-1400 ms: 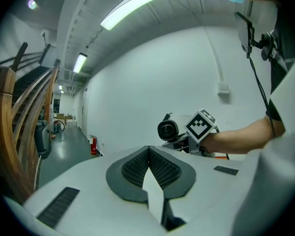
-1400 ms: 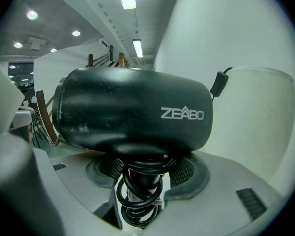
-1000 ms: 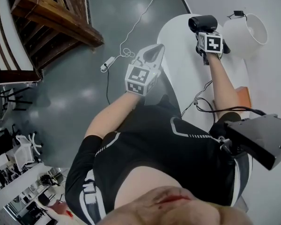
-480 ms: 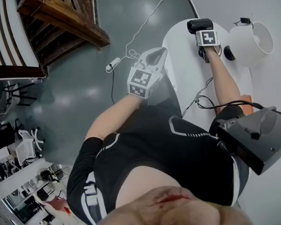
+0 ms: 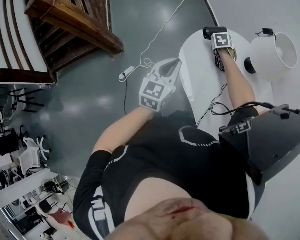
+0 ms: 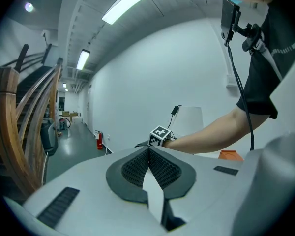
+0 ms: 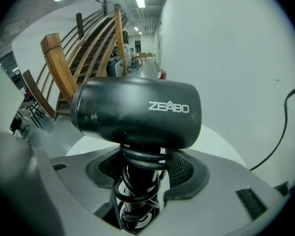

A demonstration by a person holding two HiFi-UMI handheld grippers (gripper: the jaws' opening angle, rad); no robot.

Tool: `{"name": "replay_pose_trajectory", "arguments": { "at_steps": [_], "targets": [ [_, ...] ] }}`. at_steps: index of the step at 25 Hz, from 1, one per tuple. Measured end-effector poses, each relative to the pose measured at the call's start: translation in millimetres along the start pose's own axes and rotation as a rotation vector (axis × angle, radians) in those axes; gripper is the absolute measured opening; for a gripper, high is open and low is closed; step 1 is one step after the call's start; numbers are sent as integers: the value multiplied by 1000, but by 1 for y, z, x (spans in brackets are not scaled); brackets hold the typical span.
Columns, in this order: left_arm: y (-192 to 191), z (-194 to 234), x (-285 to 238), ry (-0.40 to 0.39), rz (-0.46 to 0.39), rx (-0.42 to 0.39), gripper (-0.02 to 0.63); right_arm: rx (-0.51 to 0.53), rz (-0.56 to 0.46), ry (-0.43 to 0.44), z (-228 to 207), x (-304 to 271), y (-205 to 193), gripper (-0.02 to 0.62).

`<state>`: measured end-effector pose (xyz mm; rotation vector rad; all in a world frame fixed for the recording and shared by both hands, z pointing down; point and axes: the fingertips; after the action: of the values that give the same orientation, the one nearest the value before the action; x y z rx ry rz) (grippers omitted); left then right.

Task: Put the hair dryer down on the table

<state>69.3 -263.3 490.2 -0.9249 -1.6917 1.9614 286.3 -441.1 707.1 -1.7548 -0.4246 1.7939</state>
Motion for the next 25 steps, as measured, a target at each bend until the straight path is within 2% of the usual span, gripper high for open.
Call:
{"name": "replay_pose_trajectory", "arguments": {
  "at_steps": [6,19,23,25],
  "targets": [
    [-9,11,0,21,22,-7,32,-61,75,75,12,-36,-13,261],
    [-21,29,2,35,53,-17,32,-112,97,73,8,-69,-8,261],
    [-20,32,5,41,43,-17,32,-63,122,44,1,-71,-9,262],
    [-19,33,7,42,41,-18,32,-74,120,53,5,-72,-10,262]
  ]
}}
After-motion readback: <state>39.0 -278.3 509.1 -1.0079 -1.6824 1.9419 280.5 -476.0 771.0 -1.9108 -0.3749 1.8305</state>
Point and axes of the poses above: the fingertips, and each gripper's own axes: x backward along the fingers, z to its left, y out of its top, and after that the axes turned 5 degrees about -z, right-handed
